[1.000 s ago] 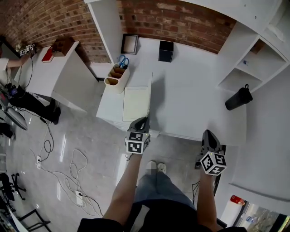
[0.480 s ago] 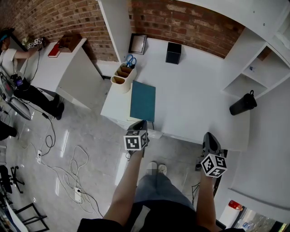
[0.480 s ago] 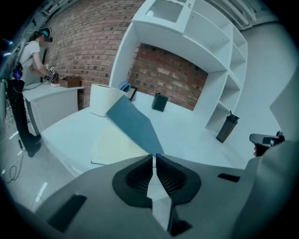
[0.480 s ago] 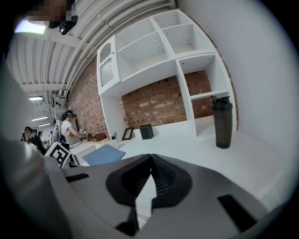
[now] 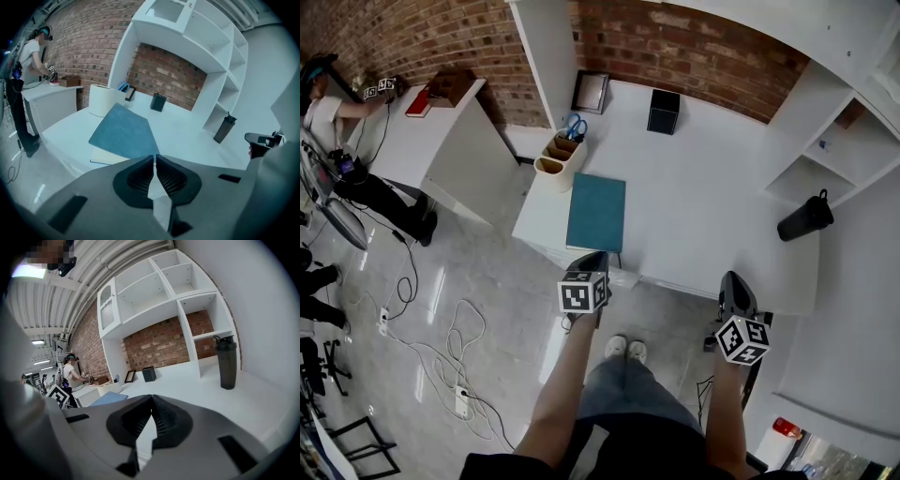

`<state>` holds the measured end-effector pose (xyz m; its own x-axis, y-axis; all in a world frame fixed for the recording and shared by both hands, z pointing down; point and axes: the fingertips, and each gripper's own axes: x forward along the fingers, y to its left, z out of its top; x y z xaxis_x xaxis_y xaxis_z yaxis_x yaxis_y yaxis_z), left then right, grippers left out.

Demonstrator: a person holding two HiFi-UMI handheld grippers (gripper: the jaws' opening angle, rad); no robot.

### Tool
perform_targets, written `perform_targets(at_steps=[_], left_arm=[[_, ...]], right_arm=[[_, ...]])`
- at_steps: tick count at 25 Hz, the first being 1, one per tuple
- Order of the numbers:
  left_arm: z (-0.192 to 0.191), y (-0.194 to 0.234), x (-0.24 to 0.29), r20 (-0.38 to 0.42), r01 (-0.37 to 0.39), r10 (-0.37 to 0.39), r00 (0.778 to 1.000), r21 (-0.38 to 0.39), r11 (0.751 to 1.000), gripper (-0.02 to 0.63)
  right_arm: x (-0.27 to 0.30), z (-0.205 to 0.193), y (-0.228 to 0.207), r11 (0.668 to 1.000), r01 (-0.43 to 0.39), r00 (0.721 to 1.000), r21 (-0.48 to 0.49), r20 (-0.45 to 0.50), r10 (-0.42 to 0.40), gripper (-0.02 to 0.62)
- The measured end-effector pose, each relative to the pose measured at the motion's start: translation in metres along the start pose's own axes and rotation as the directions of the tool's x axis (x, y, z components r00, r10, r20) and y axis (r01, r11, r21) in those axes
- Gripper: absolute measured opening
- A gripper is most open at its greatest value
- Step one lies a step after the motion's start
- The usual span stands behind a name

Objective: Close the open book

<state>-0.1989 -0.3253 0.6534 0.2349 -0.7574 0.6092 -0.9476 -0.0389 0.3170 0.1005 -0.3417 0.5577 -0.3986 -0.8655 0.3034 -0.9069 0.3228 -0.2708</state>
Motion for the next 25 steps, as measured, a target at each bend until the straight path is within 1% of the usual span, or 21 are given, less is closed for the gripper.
perform_targets(at_steps=[4,6,8,10,12,15,18,22,23,25], left_arm=[[0.025,-0.015,-0.012,0.093,0.04,-0.043,0.995,0.037,0.999,0.018],[0.045,-0.026,-0.021,0.151,0.057,-0.069,0.986,0.079,0.995,0.018],[0.07,-0.04,-0.032,0.216,0.068,-0.099,0.971,0.147,0.987,0.018],[0.094,-0.057,-0.043,0.277,0.064,-0.133,0.952,0.242,0.968,0.018],[0.116,-0.076,-0.056,0.328,0.054,-0.166,0.93,0.325,0.944,0.018],[0.148,-0.104,-0.073,0.4,0.043,-0.219,0.89,0.406,0.913,0.018],[0.177,-0.122,-0.086,0.458,0.028,-0.254,0.852,0.445,0.895,0.014],[0.211,-0.138,-0.104,0.516,0.014,-0.281,0.809,0.461,0.887,0.009],[0.218,-0.142,-0.108,0.527,0.014,-0.288,0.8,0.463,0.886,0.009],[0.225,-0.151,-0.112,0.536,0.012,-0.298,0.79,0.473,0.881,0.009]], right_arm=[[0.001,0.007,0.0,1.0,0.001,1.0,0.005,0.023,-0.001,-0.002],[0.0,0.014,0.001,1.0,0.002,0.999,0.008,0.042,-0.003,-0.002],[0.001,0.025,0.002,1.0,0.002,0.997,0.007,0.072,-0.003,-0.002],[0.001,0.039,0.005,1.0,-0.002,0.994,0.003,0.11,0.002,-0.002],[-0.002,0.056,0.007,1.0,-0.008,0.989,-0.006,0.149,0.009,-0.002],[-0.007,0.087,0.007,1.0,-0.007,0.976,-0.03,0.216,0.013,-0.002],[-0.013,0.117,0.005,0.999,0.007,0.958,-0.052,0.287,0.008,-0.002],[-0.026,0.15,0.002,0.998,0.027,0.934,-0.064,0.358,-0.002,-0.002],[-0.029,0.157,0.001,0.997,0.031,0.929,-0.068,0.371,-0.004,-0.002],[-0.033,0.167,-0.001,0.996,0.04,0.921,-0.076,0.389,-0.007,-0.002]])
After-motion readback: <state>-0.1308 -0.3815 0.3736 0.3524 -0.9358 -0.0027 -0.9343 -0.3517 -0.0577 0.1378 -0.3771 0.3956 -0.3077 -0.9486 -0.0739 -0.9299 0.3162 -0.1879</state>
